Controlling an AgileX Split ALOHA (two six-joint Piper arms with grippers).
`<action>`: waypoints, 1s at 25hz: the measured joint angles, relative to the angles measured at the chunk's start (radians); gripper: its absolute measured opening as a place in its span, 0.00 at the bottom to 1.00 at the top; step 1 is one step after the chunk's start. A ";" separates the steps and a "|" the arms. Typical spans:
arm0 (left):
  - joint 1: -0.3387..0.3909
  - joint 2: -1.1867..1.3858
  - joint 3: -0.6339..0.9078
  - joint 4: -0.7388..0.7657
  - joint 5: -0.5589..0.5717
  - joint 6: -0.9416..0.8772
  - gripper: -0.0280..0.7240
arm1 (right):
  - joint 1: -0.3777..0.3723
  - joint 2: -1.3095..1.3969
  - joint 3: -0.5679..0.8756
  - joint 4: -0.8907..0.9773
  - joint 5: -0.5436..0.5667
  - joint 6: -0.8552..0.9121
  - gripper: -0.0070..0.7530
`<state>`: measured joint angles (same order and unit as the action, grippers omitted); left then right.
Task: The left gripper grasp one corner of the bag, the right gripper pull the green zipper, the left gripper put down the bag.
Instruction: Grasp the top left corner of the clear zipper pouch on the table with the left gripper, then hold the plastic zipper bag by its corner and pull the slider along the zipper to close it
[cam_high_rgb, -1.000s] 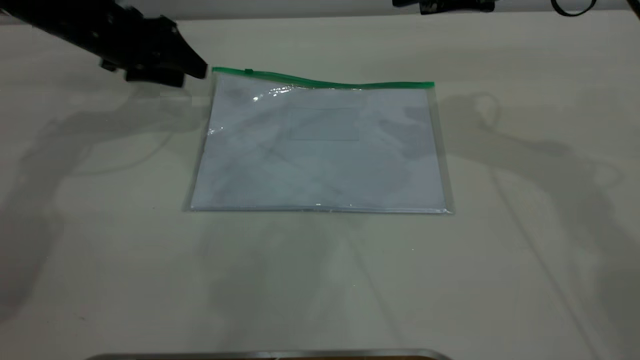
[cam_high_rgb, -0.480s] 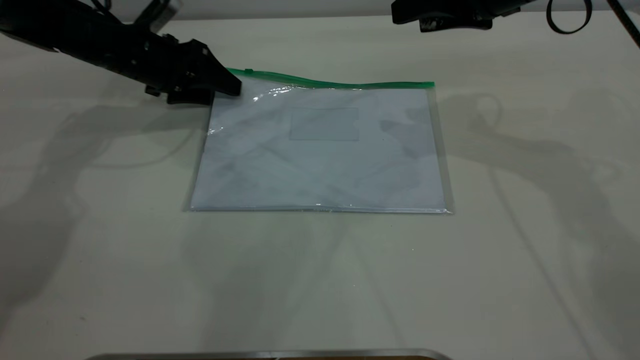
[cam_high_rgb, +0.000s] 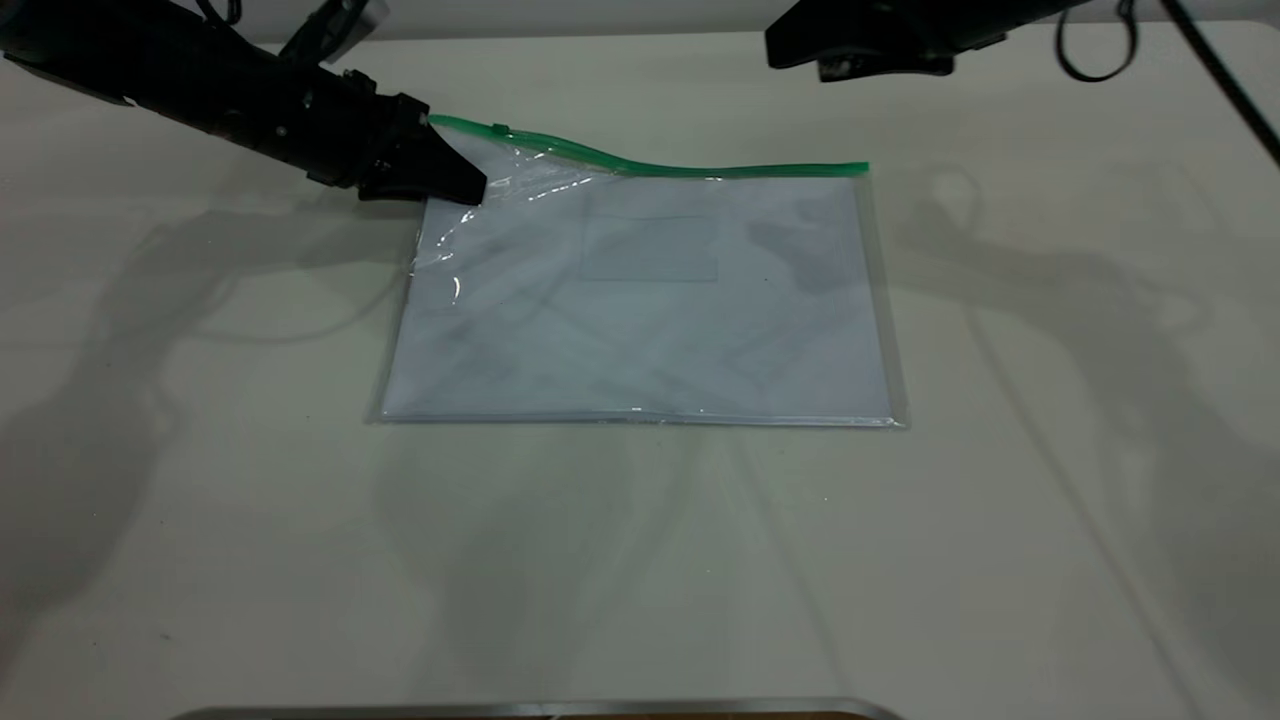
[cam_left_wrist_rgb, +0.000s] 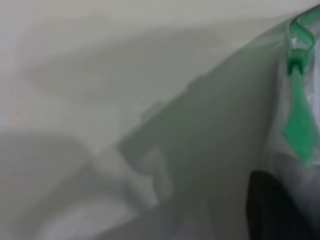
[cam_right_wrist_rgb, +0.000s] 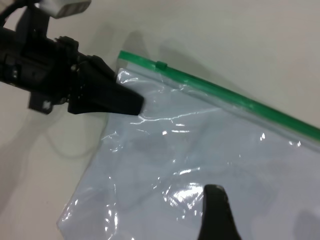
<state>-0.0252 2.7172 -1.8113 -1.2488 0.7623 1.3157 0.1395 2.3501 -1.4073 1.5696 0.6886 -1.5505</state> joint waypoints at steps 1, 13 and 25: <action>0.000 0.000 0.000 -0.001 0.008 0.027 0.11 | 0.000 0.035 -0.050 -0.024 0.024 0.020 0.73; -0.001 0.001 -0.001 -0.083 0.114 0.565 0.11 | 0.030 0.382 -0.637 -0.123 0.283 0.110 0.73; -0.007 0.007 -0.001 -0.160 0.142 0.778 0.11 | 0.129 0.478 -0.820 -0.143 0.252 0.120 0.73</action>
<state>-0.0324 2.7240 -1.8121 -1.4090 0.9047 2.0942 0.2690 2.8285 -2.2271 1.4269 0.9408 -1.4301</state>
